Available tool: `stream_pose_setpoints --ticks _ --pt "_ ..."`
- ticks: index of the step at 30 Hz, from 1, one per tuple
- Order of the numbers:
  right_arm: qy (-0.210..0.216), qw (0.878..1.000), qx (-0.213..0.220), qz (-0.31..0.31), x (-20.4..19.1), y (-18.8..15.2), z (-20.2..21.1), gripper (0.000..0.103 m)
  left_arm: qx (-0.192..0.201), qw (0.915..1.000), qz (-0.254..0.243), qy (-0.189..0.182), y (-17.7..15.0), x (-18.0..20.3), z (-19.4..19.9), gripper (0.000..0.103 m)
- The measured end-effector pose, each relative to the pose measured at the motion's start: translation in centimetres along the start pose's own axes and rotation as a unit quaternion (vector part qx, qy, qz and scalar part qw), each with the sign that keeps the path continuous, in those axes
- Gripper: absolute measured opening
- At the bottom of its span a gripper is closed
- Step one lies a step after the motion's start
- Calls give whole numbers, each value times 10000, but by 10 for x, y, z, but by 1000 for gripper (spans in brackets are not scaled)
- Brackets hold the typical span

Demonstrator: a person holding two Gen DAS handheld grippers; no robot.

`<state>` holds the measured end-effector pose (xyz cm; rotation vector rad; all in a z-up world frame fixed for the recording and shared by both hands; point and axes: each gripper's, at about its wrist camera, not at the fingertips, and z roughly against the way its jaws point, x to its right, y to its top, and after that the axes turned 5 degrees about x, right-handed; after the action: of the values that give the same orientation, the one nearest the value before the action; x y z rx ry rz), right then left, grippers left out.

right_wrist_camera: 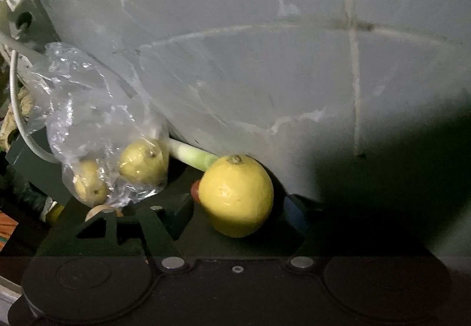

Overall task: Organize fruits
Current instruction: 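Grasp the yellow lemon with the right tool while the left tool grasps the small tangerine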

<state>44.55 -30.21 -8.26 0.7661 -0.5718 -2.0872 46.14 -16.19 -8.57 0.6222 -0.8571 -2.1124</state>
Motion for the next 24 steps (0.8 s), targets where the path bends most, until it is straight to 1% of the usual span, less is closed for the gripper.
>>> stream_pose_setpoints --ticks 1,3,4,6,7,9,10,12,14,18,24 --pt "12 10000 -13 -15 1 0 -1 66 4 10000 10 -2 0 0 -1 70" --pt "35 10000 -5 -15 1 0 -2 65 5 10000 46 -31 0 0 -3 63" --pt "49 10000 -1 -9 1 0 -3 65 14 10000 74 -47 0 0 -4 62" --pt "92 10000 -7 -24 1 0 -4 62 27 9999 116 -57 1 1 -6 55" --pt "121 9999 -13 -28 1 0 -4 60 24 9999 144 -41 1 1 -6 53" --pt "168 9999 -10 -14 1 0 -4 56 -2 9997 259 -54 2 -1 -8 43" --pt "163 9999 -9 -11 0 0 -4 56 -16 9995 323 -67 3 -2 -9 42" --pt "192 9998 -4 -46 2 0 -3 56 -54 9991 421 -90 4 -4 -9 36" --pt "221 9997 -6 -41 4 0 -2 56 -73 9989 460 -108 4 -4 -8 33" --pt "253 9997 -32 -71 5 0 -1 56 -143 9984 538 -31 3 -2 -7 31" --pt "290 9996 -66 6 7 -3 5 55 -291 9953 919 29 3 -4 -6 31"
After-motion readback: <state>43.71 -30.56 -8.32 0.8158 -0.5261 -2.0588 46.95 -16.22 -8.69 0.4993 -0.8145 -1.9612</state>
